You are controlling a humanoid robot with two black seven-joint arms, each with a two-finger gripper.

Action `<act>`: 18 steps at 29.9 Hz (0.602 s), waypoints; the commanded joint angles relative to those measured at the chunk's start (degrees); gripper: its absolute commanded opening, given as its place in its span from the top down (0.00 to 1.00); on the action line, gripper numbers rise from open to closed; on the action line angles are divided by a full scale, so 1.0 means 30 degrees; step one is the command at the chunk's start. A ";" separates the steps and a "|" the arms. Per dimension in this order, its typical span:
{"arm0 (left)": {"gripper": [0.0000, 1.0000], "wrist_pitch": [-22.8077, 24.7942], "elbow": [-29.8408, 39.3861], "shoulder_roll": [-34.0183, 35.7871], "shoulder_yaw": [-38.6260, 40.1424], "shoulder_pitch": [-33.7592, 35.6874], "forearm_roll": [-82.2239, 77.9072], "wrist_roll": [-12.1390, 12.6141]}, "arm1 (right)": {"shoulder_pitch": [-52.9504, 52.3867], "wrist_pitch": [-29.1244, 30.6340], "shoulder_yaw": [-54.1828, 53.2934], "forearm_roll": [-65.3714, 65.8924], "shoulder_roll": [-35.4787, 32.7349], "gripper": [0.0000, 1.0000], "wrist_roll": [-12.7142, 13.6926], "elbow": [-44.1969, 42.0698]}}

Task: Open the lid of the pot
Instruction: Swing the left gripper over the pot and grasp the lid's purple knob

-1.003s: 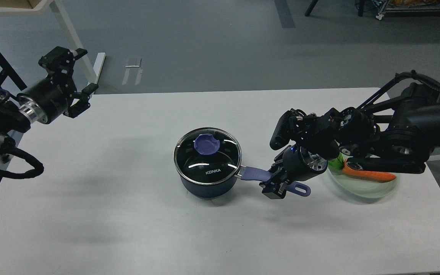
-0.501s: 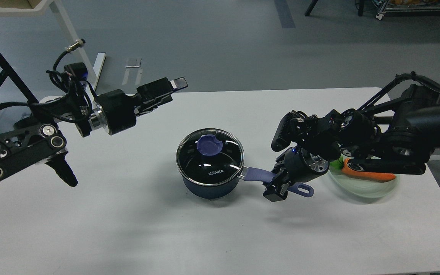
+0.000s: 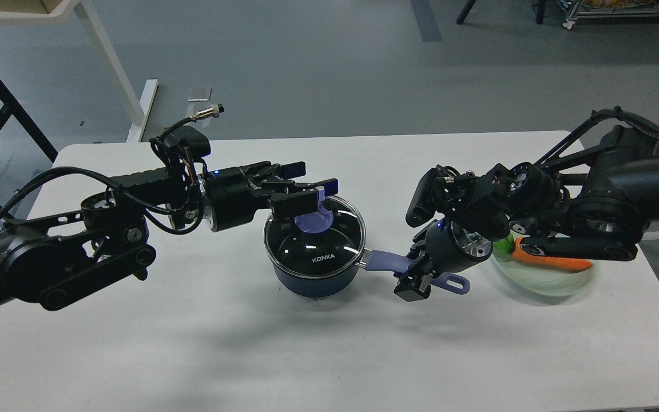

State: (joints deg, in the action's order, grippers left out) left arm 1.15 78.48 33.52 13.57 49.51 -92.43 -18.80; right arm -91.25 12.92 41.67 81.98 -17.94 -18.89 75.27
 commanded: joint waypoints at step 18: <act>0.04 -0.3138 -0.1783 -0.0745 -0.2826 0.0136 -0.2764 0.0143 | -0.0139 -0.0001 0.0027 0.0006 0.0412 0.79 -0.0001 -0.0012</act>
State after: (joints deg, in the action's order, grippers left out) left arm -8.22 73.16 31.23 5.10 49.88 -100.77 -18.37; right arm -91.75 12.92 41.67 81.91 -16.70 -18.89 75.23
